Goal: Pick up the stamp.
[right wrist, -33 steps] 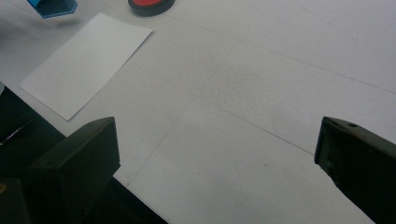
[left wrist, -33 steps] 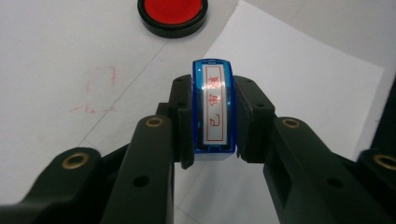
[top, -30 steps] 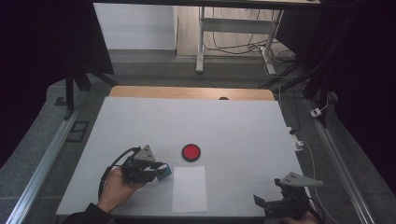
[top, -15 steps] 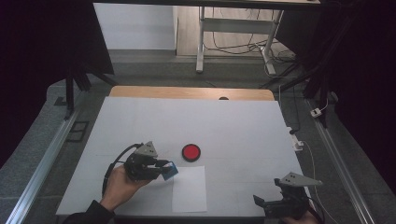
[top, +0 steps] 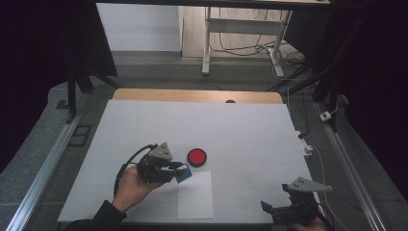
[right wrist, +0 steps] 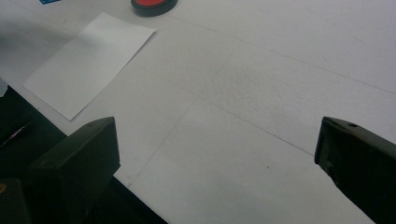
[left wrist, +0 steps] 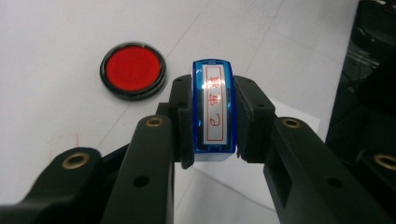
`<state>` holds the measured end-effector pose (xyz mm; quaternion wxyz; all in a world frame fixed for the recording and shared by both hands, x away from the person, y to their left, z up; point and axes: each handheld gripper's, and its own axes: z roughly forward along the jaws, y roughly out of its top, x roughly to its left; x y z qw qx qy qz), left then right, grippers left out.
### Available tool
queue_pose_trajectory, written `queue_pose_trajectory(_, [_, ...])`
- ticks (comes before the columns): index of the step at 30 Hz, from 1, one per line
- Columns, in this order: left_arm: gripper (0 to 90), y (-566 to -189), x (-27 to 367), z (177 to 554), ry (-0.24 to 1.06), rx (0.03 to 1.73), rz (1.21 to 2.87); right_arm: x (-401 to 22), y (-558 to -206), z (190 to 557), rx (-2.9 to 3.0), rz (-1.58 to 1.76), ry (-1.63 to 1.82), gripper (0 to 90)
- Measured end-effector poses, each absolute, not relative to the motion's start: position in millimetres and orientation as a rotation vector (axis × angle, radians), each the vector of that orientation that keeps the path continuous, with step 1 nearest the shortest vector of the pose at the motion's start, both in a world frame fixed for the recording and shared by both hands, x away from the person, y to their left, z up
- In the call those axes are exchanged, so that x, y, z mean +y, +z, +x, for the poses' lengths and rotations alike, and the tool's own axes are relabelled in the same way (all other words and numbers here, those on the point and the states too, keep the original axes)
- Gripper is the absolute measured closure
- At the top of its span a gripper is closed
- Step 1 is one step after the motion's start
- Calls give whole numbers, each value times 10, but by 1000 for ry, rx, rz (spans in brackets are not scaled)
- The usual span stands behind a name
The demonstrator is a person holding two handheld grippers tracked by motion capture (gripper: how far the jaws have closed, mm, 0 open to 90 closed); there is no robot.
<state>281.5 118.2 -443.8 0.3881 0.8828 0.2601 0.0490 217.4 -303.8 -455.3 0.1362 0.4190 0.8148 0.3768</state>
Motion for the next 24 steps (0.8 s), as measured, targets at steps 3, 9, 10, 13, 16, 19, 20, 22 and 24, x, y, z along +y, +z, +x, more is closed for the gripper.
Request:
queue_pose_trajectory(3, [705, -4393, 1145, 2824, 129, 636, 2240, -3039, -4553, 2175, 2360, 1213, 1092, 5])
queue_pose_trajectory(9, [706, -4303, 1090, 2823, 135, 594, 2219, -3036, -4554, 2175, 2362, 1210, 1090, 5])
queue_pose_trajectory(10, [705, -4290, 1085, 2819, 137, 588, 2212, -3036, -4554, 2175, 2362, 1210, 1090, 5])
queue_pose_trajectory(13, [705, -4257, 1075, 2796, 136, 572, 2190, -3035, -4555, 2175, 2363, 1211, 1092, 5])
queue_pose_trajectory(16, [705, -4227, 1066, 2763, 139, 558, 2175, -3032, -4554, 2175, 2365, 1211, 1091, 5])
queue_pose_trajectory(19, [705, -4207, 1055, 2741, 137, 542, 2169, -3031, -4555, 2175, 2370, 1202, 1088, 5])
queue_pose_trajectory(20, [705, -4202, 1050, 2732, 137, 539, 2168, -3031, -4555, 2174, 2371, 1202, 1085, 5])
queue_pose_trajectory(22, [705, -4198, 1049, 2725, 137, 535, 2169, -3030, -4555, 2174, 2372, 1202, 1088, 5])
queue_pose_trajectory(24, [705, -4198, 1048, 2718, 138, 534, 2167, -3029, -4556, 2174, 2374, 1200, 1087, 5])
